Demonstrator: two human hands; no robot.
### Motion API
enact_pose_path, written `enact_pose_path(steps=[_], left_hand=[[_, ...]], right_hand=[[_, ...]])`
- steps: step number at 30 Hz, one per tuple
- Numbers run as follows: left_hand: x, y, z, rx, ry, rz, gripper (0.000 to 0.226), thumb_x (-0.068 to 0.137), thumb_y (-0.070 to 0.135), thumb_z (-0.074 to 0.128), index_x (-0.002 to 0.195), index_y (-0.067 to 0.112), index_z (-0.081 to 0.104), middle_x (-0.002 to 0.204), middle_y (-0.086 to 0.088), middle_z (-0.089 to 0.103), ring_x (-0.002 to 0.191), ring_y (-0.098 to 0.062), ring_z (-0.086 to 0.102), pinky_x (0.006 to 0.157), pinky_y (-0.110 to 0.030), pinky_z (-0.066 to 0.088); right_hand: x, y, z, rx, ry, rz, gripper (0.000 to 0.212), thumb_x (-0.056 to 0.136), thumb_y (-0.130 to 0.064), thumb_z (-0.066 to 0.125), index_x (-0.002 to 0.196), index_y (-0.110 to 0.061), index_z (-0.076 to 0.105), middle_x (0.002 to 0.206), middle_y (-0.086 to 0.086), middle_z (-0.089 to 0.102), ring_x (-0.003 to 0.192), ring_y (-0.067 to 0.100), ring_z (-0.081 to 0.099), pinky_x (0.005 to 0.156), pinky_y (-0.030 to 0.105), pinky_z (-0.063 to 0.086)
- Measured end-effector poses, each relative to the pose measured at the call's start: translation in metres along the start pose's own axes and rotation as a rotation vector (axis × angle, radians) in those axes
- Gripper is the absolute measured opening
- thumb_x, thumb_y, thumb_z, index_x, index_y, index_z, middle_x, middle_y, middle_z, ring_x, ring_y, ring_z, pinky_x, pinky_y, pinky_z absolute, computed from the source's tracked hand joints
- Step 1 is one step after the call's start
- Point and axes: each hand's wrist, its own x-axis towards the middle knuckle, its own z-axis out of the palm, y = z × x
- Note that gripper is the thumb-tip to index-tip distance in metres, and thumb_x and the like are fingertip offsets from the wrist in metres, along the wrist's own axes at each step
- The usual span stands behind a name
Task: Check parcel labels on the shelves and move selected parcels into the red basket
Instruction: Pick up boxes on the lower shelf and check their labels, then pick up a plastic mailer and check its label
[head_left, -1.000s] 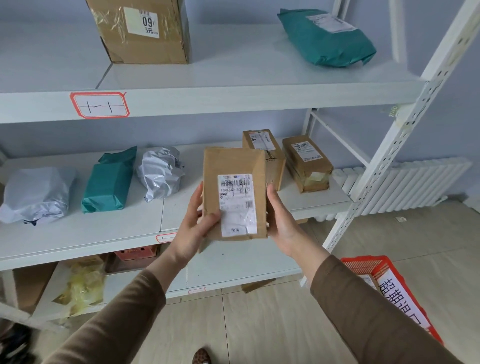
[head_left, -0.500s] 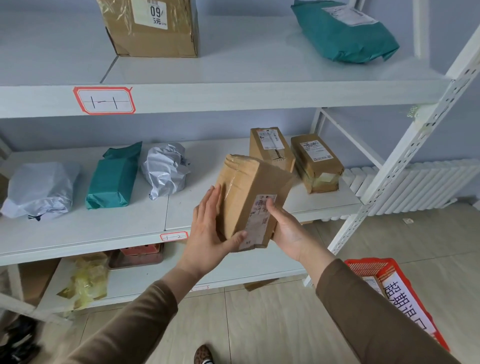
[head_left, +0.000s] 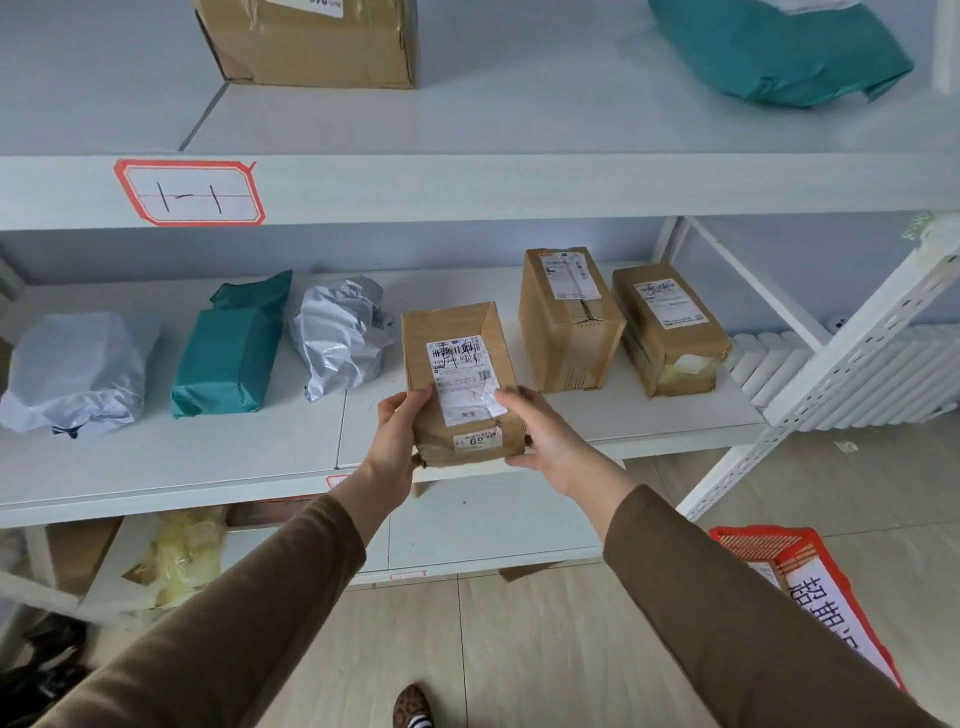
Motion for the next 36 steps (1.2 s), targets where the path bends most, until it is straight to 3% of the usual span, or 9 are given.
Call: enact_pose_path(steps=[5,8,11,17,20,23,26,29,36], left_hand=[[0.041,0.023,-0.005,0.123,-0.090,-0.022,0.034,0.096,0.048,0.059,0.125,0.030,0.064,0.124,0.003,0.069,0.123,-0.022,0.058,0.119,-0.050,0.032],[0.068,0.034,-0.003,0.146,-0.085,-0.019,0.013,0.105,0.033,0.052,0.106,0.031,0.065,0.100,0.006,0.070,0.098,-0.015,0.062,0.102,-0.040,0.043],[0.092,0.041,0.002,0.184,-0.066,-0.018,0.013,0.105,0.024,0.052,0.104,0.028,0.064,0.094,0.004,0.071,0.088,-0.014,0.063,0.086,-0.033,0.045],[0.121,0.034,0.005,0.200,-0.017,-0.026,0.015,0.105,0.012,0.053,0.103,0.024,0.063,0.083,0.008,0.074,0.078,-0.010,0.067,0.071,-0.024,0.046],[0.125,0.028,0.007,0.234,-0.072,-0.035,0.024,0.108,0.018,0.048,0.130,0.022,0.058,0.100,0.009,0.070,0.071,0.002,0.071,0.061,-0.015,0.047],[0.128,0.024,0.002,0.265,-0.065,-0.018,0.035,0.110,0.031,0.046,0.145,0.025,0.047,0.120,0.006,0.069,0.101,-0.006,0.067,0.088,-0.024,0.045],[0.127,0.017,-0.013,0.300,-0.035,0.010,0.084,0.095,0.059,0.054,0.162,0.020,0.021,0.156,-0.001,0.050,0.145,-0.023,0.044,0.123,-0.050,0.025],[0.103,0.020,-0.023,0.273,-0.005,0.043,0.086,0.093,0.066,0.050,0.165,0.029,0.019,0.171,0.002,0.024,0.156,-0.023,0.025,0.127,-0.050,0.019],[0.047,0.048,-0.071,0.274,0.163,0.271,0.050,0.107,0.044,0.047,0.154,0.026,0.044,0.162,-0.002,0.041,0.145,-0.023,0.043,0.119,-0.036,0.033]], right_hand=[[0.066,-0.019,0.012,0.053,0.162,0.047,0.087,0.065,-0.069,0.072,0.133,-0.021,0.045,0.133,0.007,0.062,0.118,0.028,0.063,0.098,0.052,0.053],[0.088,-0.032,0.023,0.071,0.197,0.026,0.069,0.085,-0.059,0.069,0.132,-0.016,0.043,0.124,0.005,0.057,0.117,0.026,0.056,0.104,0.052,0.049],[0.110,-0.037,0.028,0.042,0.253,0.027,0.052,0.094,-0.051,0.064,0.126,-0.015,0.045,0.110,0.002,0.056,0.107,0.025,0.055,0.107,0.050,0.048],[0.137,-0.030,0.026,-0.034,0.252,0.043,0.034,0.101,-0.048,0.054,0.107,-0.015,0.061,0.133,0.017,0.064,0.125,0.032,0.060,0.111,0.053,0.047],[0.146,-0.021,0.024,-0.060,0.230,0.026,0.043,0.103,-0.046,0.049,0.117,-0.009,0.066,0.134,0.019,0.065,0.124,0.034,0.062,0.112,0.053,0.045],[0.149,-0.015,0.022,-0.089,0.225,0.004,0.035,0.104,-0.044,0.049,0.120,-0.017,0.064,0.128,0.012,0.069,0.117,0.029,0.065,0.110,0.048,0.048],[0.138,-0.016,0.024,-0.174,0.255,-0.040,0.030,0.103,-0.033,0.050,0.123,-0.012,0.058,0.126,0.007,0.065,0.112,0.028,0.062,0.092,0.036,0.050],[0.122,-0.023,0.032,-0.439,0.373,-0.207,0.047,0.100,-0.031,0.051,0.142,-0.011,0.048,0.140,0.009,0.056,0.127,0.032,0.055,0.101,0.045,0.050],[0.074,-0.049,0.098,-0.463,0.255,-0.591,0.051,0.102,-0.019,0.055,0.152,-0.013,0.046,0.158,0.005,0.044,0.148,0.022,0.036,0.118,0.029,0.028]])
